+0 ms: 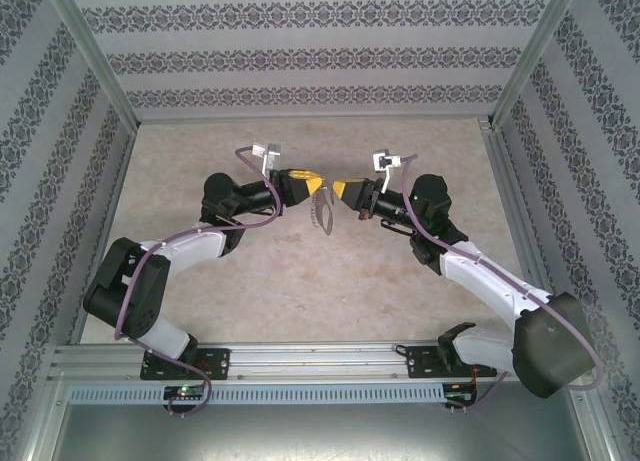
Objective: Put the keys on the keyring
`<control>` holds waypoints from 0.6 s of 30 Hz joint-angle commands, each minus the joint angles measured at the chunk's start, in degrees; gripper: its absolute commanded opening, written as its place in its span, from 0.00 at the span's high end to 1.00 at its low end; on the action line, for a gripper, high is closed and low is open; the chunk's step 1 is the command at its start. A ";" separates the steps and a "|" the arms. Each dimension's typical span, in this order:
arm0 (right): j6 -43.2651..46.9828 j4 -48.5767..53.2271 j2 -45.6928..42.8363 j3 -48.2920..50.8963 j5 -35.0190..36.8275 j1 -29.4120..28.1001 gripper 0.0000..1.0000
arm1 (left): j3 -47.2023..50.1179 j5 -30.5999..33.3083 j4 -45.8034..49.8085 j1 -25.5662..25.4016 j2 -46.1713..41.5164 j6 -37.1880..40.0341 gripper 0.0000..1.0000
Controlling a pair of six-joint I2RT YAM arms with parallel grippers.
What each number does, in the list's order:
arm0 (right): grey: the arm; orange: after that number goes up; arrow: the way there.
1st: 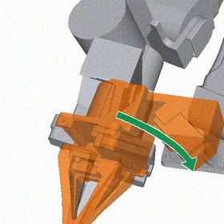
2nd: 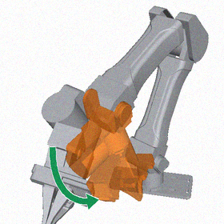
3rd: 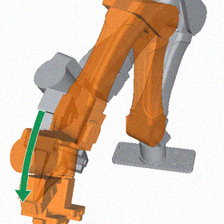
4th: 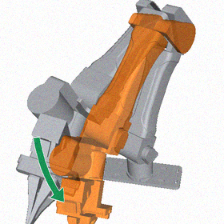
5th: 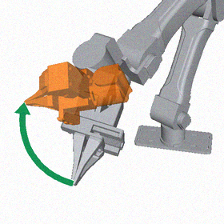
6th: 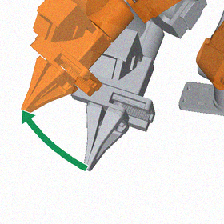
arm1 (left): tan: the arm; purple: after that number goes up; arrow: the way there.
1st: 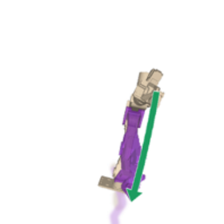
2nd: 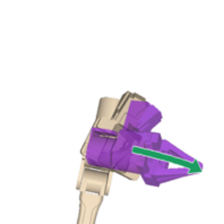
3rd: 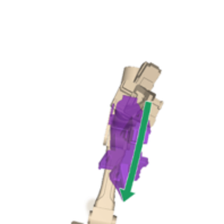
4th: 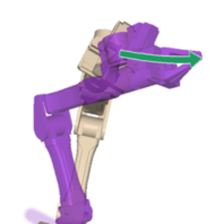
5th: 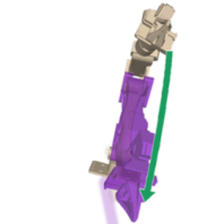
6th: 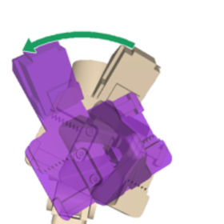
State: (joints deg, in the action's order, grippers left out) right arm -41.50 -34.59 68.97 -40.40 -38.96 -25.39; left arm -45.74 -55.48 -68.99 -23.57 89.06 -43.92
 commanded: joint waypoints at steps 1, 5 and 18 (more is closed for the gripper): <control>0.14 -1.27 0.58 -0.55 -2.26 -0.83 1.00 | -1.42 -1.04 -4.14 -0.69 -0.16 -0.08 1.00; 0.03 -1.27 1.08 -0.45 -2.99 -1.08 1.00 | -1.55 -0.95 -4.12 -0.71 -0.09 -0.13 1.00; 1.28 0.63 1.76 0.24 -4.76 -2.29 1.00 | -2.30 -0.86 -3.76 -0.80 0.21 -0.12 1.00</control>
State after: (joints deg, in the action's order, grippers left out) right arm -41.65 -34.13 70.04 -40.38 -41.52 -26.76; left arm -45.78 -55.51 -69.01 -23.64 89.06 -43.92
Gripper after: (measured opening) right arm 0.048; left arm 0.066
